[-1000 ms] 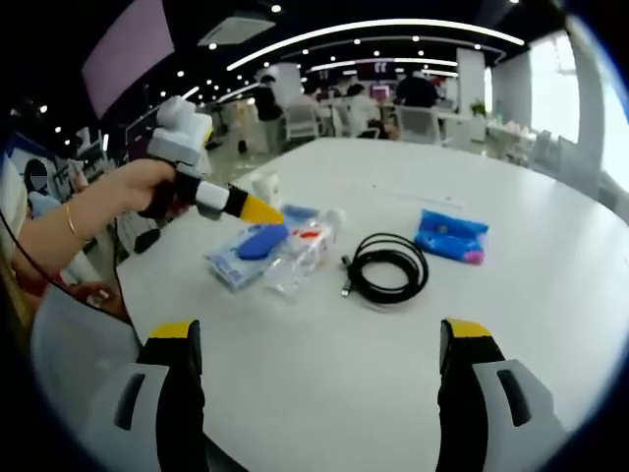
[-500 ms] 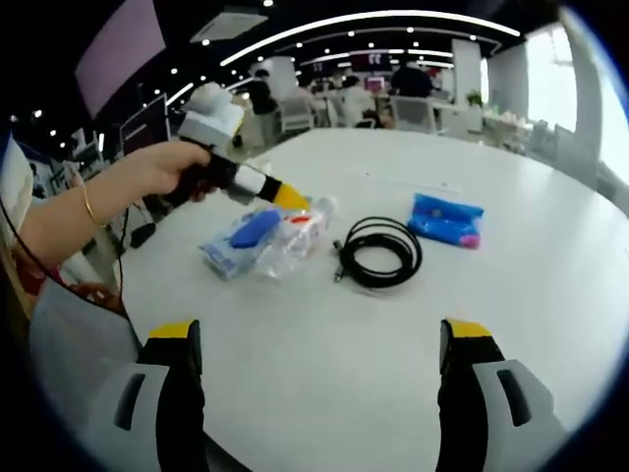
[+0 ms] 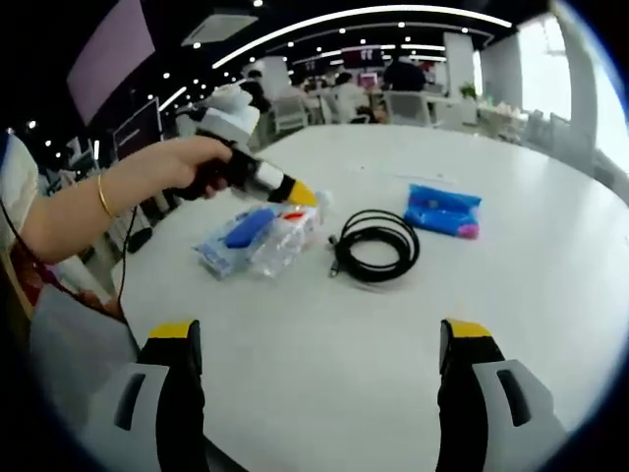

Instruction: Arrange the tabletop items into an orderly group along one side of the table until the central work area is clear of visible clutter.

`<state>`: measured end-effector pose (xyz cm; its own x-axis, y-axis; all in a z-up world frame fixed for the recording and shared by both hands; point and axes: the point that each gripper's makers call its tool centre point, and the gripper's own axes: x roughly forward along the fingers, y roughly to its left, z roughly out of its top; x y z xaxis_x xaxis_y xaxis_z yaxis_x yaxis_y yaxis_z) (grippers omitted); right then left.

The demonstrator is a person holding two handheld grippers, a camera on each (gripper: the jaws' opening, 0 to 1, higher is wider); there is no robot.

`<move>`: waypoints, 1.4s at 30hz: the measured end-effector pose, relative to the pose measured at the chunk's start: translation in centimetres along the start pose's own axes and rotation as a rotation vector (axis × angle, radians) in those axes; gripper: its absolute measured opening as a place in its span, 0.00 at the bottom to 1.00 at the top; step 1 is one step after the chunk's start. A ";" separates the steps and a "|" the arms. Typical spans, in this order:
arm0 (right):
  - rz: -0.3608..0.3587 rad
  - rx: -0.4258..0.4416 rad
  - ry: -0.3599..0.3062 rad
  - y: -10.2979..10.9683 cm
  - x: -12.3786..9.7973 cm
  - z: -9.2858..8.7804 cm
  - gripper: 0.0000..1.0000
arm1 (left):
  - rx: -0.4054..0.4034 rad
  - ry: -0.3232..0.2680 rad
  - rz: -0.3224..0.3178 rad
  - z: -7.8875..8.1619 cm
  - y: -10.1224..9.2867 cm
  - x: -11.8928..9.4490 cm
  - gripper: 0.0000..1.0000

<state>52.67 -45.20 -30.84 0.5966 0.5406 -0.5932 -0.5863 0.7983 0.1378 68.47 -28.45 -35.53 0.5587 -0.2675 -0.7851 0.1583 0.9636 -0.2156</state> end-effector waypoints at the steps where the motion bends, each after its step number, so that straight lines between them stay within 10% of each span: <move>1: 0.000 0.007 0.001 -0.1 0.0 -0.1 0.99 | 0.009 0.016 0.008 -0.1 0.1 0.3 0.59; 21: -0.015 0.035 0.013 -0.7 0.3 -0.6 0.99 | -0.031 0.101 0.083 -1.1 0.3 1.7 0.51; 42: -0.026 0.035 0.013 -0.8 0.1 -0.6 0.97 | -0.091 0.020 0.055 -0.7 -0.4 1.9 0.34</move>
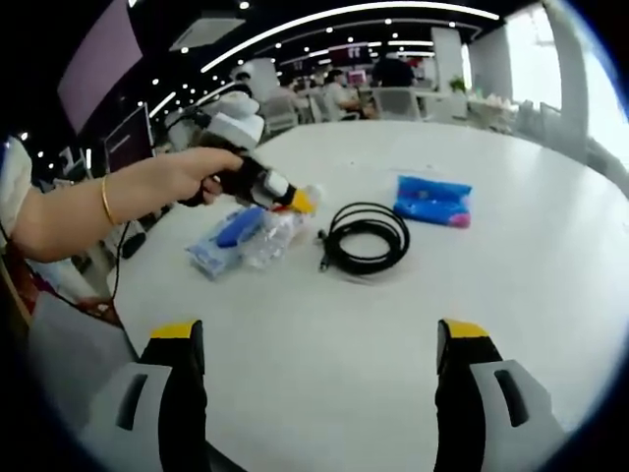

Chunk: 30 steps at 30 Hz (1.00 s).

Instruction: Arrange the tabletop items into an orderly group along one side of the table until the central work area is clear of visible clutter.

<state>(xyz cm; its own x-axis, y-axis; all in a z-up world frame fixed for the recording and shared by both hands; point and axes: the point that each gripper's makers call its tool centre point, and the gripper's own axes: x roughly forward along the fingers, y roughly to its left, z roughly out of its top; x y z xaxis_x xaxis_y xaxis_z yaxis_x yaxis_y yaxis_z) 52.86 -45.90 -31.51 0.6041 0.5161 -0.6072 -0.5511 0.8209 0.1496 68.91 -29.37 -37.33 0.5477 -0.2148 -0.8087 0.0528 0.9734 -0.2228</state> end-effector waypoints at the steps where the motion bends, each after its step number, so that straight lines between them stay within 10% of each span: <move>1: -0.001 0.001 -0.001 0.0 0.0 0.0 0.97 | 0.000 -0.004 0.001 0.0 0.0 -0.1 0.34; 30: -0.015 -0.020 -0.017 0.0 -0.4 0.4 0.94 | 0.145 -0.332 -0.101 2.9 -2.2 -6.3 0.33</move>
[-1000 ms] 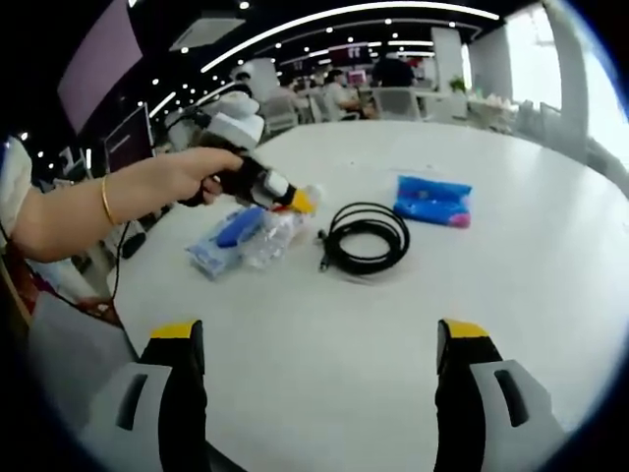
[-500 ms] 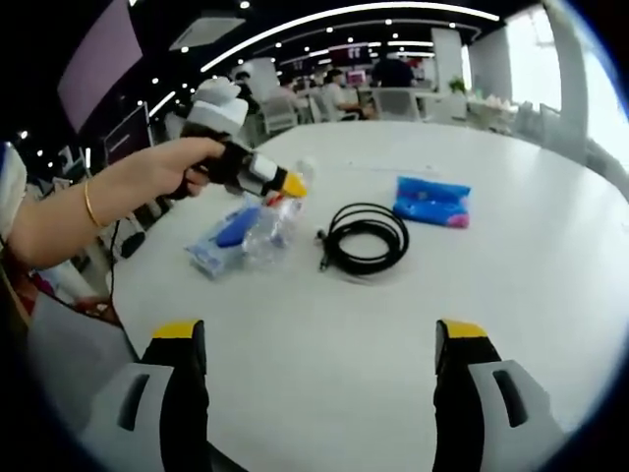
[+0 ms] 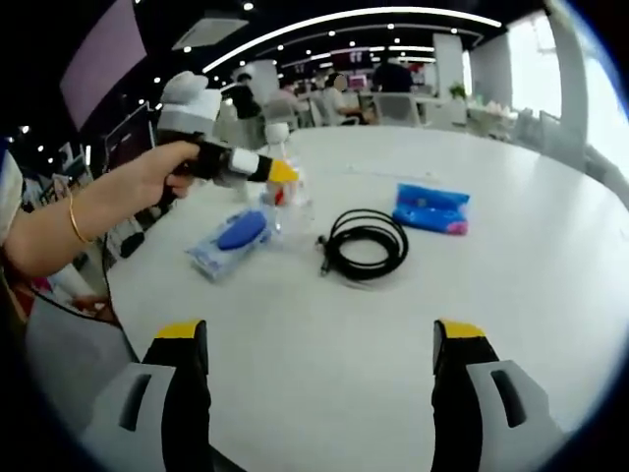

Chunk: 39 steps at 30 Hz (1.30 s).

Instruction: Arrange the tabletop items into an orderly group along one side of the table until the central work area is clear of visible clutter.

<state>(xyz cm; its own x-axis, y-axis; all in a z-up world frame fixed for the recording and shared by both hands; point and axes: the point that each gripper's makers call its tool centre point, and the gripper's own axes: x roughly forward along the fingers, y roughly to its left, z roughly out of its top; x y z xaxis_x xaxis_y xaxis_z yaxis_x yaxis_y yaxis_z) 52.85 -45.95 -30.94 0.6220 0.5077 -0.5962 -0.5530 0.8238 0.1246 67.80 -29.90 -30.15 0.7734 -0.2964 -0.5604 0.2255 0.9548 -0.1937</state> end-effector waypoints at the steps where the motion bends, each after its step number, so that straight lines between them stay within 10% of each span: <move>1: -0.001 -0.002 -0.005 0.0 0.0 0.1 0.94 | 0.006 -0.015 -0.004 0.0 0.0 -0.1 0.33; 39: 0.013 0.008 -0.066 0.3 -0.7 1.3 0.99 | 0.196 -0.127 0.029 -1.2 -1.0 -1.4 0.34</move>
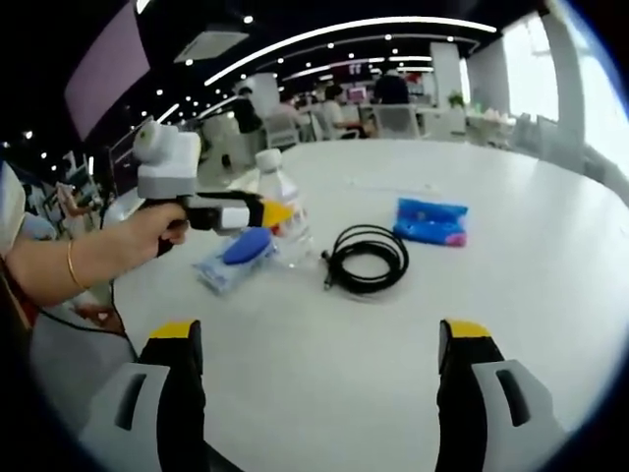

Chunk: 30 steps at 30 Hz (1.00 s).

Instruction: Arrange the tabletop items into an orderly group along one side of the table until the central work area is clear of visible clutter.

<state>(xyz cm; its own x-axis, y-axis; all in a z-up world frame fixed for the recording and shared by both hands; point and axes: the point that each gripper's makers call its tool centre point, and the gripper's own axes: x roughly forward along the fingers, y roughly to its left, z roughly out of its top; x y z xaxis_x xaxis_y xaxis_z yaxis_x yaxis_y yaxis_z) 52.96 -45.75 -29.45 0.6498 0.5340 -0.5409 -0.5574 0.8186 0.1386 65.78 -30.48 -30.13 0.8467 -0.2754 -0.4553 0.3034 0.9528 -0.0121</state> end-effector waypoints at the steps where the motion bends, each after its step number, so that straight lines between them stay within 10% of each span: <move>1: 0.000 -0.001 0.000 0.0 0.0 0.0 0.99 | 0.001 -0.001 0.001 0.0 0.0 0.0 0.34; 16: 0.001 -0.010 0.005 -0.1 -0.1 -0.1 0.99 | -0.069 -0.047 0.076 0.3 1.5 0.1 0.62; 30: -0.019 -0.003 0.010 -0.7 -0.2 -0.4 0.99 | -0.101 -0.043 0.151 -0.6 0.9 1.1 0.49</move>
<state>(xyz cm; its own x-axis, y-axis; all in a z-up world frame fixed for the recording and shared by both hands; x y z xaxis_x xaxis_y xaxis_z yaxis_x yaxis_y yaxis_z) 53.04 -46.54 -29.78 0.6555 0.5160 -0.5514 -0.5462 0.8282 0.1256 66.71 -29.82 -31.13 0.8978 -0.1317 -0.4202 0.1281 0.9911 -0.0367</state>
